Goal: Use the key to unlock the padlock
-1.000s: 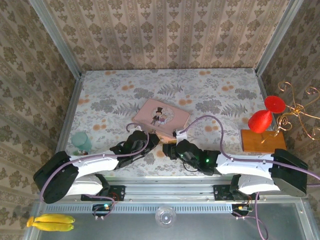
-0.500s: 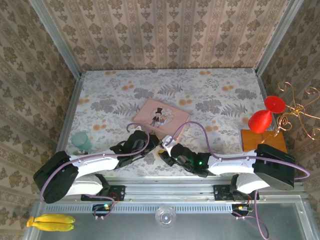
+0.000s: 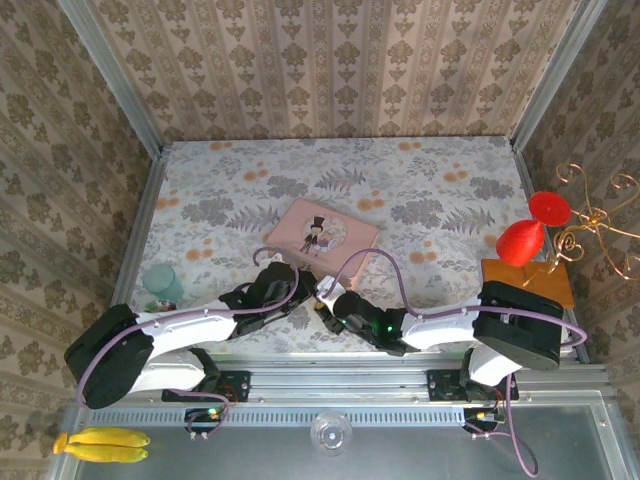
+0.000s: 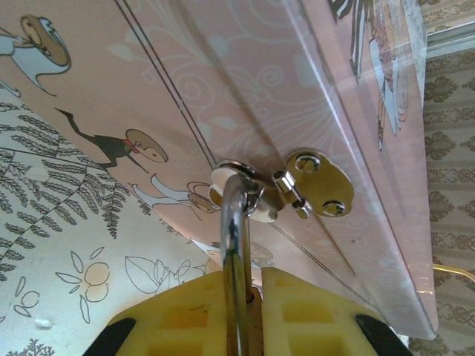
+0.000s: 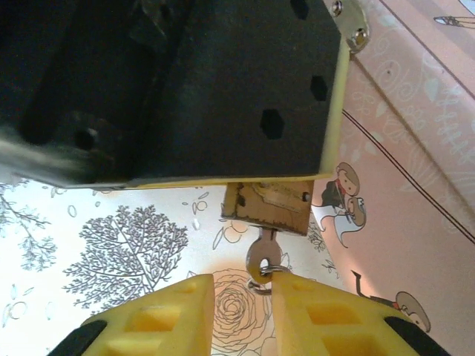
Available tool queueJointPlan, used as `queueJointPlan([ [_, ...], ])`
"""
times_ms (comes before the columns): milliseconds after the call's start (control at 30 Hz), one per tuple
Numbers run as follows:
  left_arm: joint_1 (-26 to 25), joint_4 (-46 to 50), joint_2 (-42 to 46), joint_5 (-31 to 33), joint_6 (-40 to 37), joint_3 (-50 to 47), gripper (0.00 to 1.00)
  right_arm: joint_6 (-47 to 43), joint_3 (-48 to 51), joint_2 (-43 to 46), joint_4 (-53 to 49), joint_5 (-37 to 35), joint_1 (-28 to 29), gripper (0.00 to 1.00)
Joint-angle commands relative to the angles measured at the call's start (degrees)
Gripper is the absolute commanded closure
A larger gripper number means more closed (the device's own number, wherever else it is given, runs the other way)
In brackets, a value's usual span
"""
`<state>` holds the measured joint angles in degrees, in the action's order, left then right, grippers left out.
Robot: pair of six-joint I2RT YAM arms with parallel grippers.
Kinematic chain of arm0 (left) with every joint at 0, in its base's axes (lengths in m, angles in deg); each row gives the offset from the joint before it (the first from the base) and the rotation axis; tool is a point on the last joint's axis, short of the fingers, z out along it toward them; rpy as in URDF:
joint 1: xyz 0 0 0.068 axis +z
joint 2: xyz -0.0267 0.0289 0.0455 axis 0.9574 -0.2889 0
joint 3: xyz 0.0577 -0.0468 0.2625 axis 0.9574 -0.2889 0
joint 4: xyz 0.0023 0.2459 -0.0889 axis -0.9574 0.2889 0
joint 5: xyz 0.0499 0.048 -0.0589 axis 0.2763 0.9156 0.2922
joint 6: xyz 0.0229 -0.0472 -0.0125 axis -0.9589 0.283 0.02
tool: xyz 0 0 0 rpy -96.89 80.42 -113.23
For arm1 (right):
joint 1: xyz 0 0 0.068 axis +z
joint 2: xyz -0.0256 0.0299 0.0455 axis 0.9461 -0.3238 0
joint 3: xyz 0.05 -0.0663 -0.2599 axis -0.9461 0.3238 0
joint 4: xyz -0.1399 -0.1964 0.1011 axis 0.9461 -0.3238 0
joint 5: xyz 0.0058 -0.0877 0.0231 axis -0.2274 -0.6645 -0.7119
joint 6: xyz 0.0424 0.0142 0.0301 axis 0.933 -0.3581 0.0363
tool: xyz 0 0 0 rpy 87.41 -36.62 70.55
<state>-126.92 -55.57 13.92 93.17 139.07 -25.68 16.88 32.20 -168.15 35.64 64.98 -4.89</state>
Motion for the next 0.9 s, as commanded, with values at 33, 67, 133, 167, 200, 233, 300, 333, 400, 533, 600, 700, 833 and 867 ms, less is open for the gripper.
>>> queueJointPlan([
  [33, -1.29, -5.89, 0.86, -0.91, -0.15, 3.39, 1.0, -0.94, -1.42, -2.11, 3.4, -3.24, 0.49, 0.76],
  [67, -1.38, -5.97, 0.51, -1.09, -0.16, 3.68, 1.0, -0.97, -1.32, -2.34, 3.78, -3.49, 0.49, 0.77],
  [133, -1.66, -6.29, -0.37, -1.54, -0.29, 4.15, 1.0, -1.12, -1.21, -2.88, 4.63, -3.95, 0.49, 0.79],
  [167, -1.86, -6.64, -0.72, -1.55, -0.07, 4.17, 1.0, -1.15, -1.15, -3.06, 4.88, -3.98, 0.49, 0.8],
  [200, -2.11, -7.39, -1.05, -1.39, 0.28, 4.12, 1.0, -1.18, -1.22, -3.24, 4.97, -4.05, 0.49, 0.8],
  [233, -2.35, -7.95, -1.51, -1.33, 0.52, 3.98, 1.0, -1.07, -1.24, -3.45, 5.05, -4.15, 0.49, 0.81],
  [300, -2.49, -8.53, -2.23, -1.79, 0.72, 4.31, 1.0, -0.83, -1.45, -3.6, 5.29, -4.18, 0.49, 0.82],
  [333, -2.46, -8.51, -2.5, -1.9, 0.8, 4.47, 1.0, -0.65, -1.41, -3.72, 5.86, -4.34, 0.49, 0.84],
  [400, -2.68, -8.53, -2.56, -1.92, 0.74, 4.51, 1.0, -0.39, -1.42, -4.06, 6.95, -4.58, 0.49, 0.85],
  [533, -2.46, -7.73, -2.55, -1.85, 0.37, 4.93, 1.0, 1.13, -0.82, -4.42, 8.83, -4.59, 0.49, 0.88],
  [600, -2.5, -7.74, -2.56, -1.76, 0.2, 4.87, 1.0, 2.1, -0.21, -4.47, 9.68, -4.17, 0.45, 0.9],
  [700, -2.28, -7.99, -2.64, -1.63, 0.46, 4.42, 1.0, 3.79, 0.82, -4.74, 11.6, -3.4, 0.45, 0.91],
  [833, -2.03, -8.19, -2.56, -1.55, 0.54, 4.16, 1.0, 5.55, 1.49, -5.48, 13.45, -2.6, 0.45, 0.92],
  [867, -2.03, -8.17, -2.56, -1.55, 0.59, 4.16, 1.0, 5.63, 1.58, -5.59, 13.62, -2.5, 0.45, 0.94],
])
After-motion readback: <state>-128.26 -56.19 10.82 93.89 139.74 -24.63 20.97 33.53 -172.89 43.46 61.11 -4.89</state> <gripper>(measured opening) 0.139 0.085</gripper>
